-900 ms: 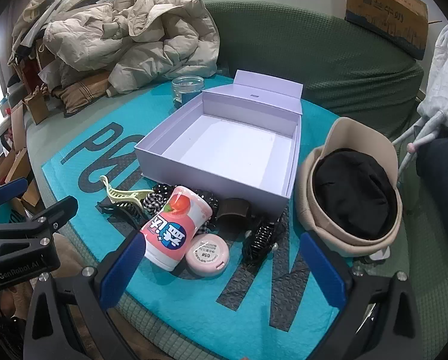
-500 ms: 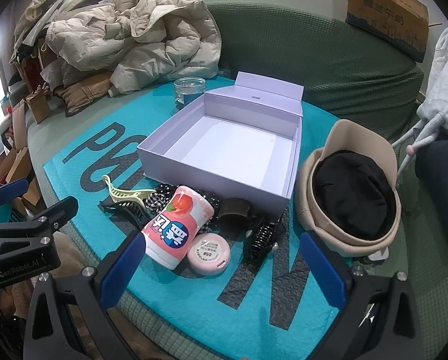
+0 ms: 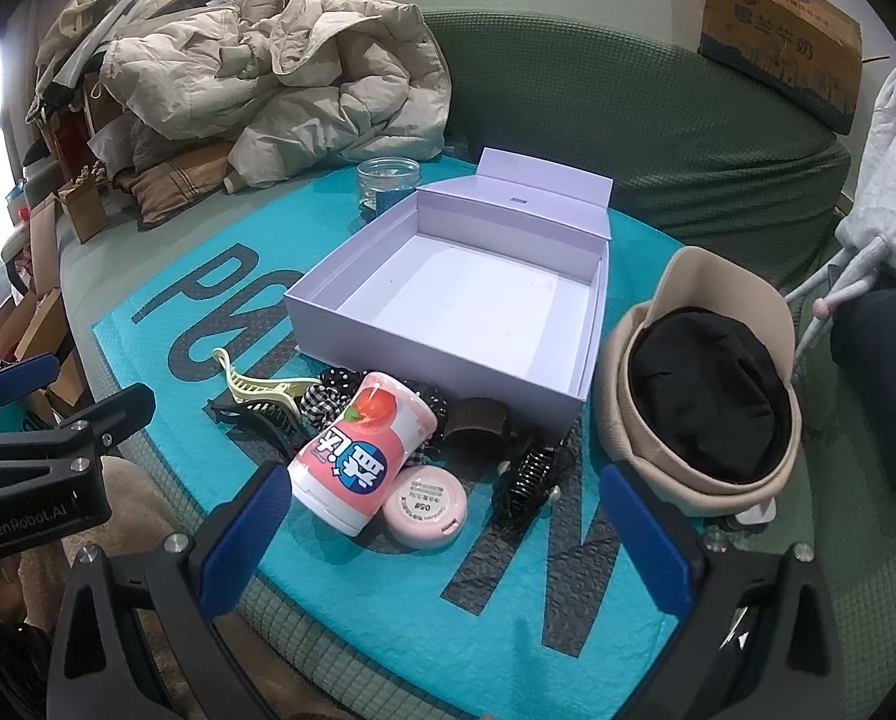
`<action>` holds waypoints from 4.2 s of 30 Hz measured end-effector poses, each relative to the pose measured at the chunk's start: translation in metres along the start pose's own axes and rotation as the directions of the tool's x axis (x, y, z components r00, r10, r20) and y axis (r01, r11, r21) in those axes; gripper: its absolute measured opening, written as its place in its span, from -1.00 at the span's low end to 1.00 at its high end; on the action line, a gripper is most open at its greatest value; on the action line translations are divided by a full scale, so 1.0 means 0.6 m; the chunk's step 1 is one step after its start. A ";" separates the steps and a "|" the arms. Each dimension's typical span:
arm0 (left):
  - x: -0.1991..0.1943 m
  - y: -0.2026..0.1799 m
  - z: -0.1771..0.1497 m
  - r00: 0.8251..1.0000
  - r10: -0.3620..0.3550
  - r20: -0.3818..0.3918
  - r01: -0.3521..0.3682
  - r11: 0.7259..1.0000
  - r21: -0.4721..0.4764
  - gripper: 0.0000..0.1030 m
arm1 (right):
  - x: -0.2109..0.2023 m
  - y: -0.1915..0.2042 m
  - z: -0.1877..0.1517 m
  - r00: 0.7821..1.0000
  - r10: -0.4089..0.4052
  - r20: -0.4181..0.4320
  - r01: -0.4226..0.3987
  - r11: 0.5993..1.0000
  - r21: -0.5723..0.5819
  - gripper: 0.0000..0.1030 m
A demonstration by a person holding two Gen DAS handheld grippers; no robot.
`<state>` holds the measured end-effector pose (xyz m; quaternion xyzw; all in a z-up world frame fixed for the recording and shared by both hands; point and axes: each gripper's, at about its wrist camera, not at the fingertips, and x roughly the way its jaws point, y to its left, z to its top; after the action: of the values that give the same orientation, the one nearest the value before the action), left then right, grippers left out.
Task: Organize objects
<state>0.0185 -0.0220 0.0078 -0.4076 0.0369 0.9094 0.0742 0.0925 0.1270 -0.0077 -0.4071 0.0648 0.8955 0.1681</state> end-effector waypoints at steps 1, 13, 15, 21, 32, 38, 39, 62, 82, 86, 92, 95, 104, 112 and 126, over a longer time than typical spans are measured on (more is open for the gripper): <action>-0.001 0.001 0.000 1.000 -0.001 0.001 0.001 1.000 0.000 0.95 | 0.000 0.000 0.000 1.000 0.000 0.000 0.000 1.000 0.000 1.00; -0.005 0.004 -0.004 1.000 0.000 0.002 0.000 1.000 0.004 0.95 | -0.003 0.005 0.000 1.000 0.001 -0.003 -0.001 1.000 -0.007 1.00; -0.006 0.005 -0.005 1.000 -0.002 0.001 0.002 1.000 0.001 0.95 | -0.003 0.005 0.000 1.000 0.001 -0.003 -0.001 1.000 -0.009 1.00; -0.007 0.006 -0.003 1.000 -0.007 -0.001 0.007 1.000 0.008 0.95 | -0.004 0.005 0.001 1.000 0.000 -0.006 0.000 1.000 -0.011 1.00; -0.007 0.005 -0.004 1.000 -0.010 -0.003 0.010 1.000 0.013 0.95 | -0.002 0.005 0.002 1.000 0.000 -0.009 0.000 1.000 -0.008 1.00; -0.001 0.000 -0.005 0.997 -0.070 -0.017 0.072 0.994 0.087 0.95 | 0.003 0.002 0.001 1.000 0.003 -0.017 -0.003 1.000 0.000 1.00; 0.000 -0.001 -0.005 0.997 -0.070 -0.019 0.072 0.994 0.088 0.95 | 0.005 0.001 0.000 1.000 0.004 -0.019 -0.004 1.000 0.001 1.00; 0.070 -0.016 -0.021 0.987 -0.089 -0.135 0.099 0.993 0.069 0.95 | 0.075 -0.019 -0.019 0.992 0.036 -0.121 -0.032 0.999 0.039 1.00; 0.085 -0.068 -0.019 0.962 -0.236 -0.141 0.252 0.962 0.108 0.91 | 0.131 -0.060 -0.040 0.978 0.080 -0.192 -0.061 0.993 0.103 0.99; 0.085 -0.080 -0.018 0.958 -0.250 -0.140 0.269 0.954 0.135 0.90 | 0.140 -0.064 -0.043 0.974 0.099 -0.204 -0.078 0.991 0.111 0.79; 0.092 -0.089 -0.016 0.952 -0.268 -0.149 0.290 0.945 0.151 0.76 | 0.152 -0.065 -0.045 0.965 0.148 -0.218 -0.125 0.986 0.113 0.52; 0.096 -0.095 -0.015 0.944 -0.289 -0.161 0.313 0.938 0.151 0.58 | 0.153 -0.064 -0.043 0.963 0.167 -0.213 -0.147 0.983 0.108 0.44; 0.099 -0.128 -0.011 0.907 -0.376 -0.191 0.410 0.891 0.194 0.44 | 0.161 -0.076 -0.045 0.950 0.227 -0.215 -0.201 0.970 0.134 0.35; 0.114 -0.172 -0.012 0.876 -0.411 -0.251 0.469 0.848 0.247 0.42 | 0.162 -0.084 -0.052 0.929 0.295 -0.223 -0.273 0.954 0.125 0.26; 0.135 -0.153 -0.021 0.860 -0.417 -0.294 0.480 0.857 0.188 0.02 | 0.171 -0.061 -0.051 0.913 0.329 -0.242 -0.316 0.944 0.091 0.26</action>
<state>-0.0102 0.0755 -0.0617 -0.5000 0.0656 0.7971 0.3321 0.0641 0.1790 -0.1043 -0.4979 0.1741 0.8494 0.0185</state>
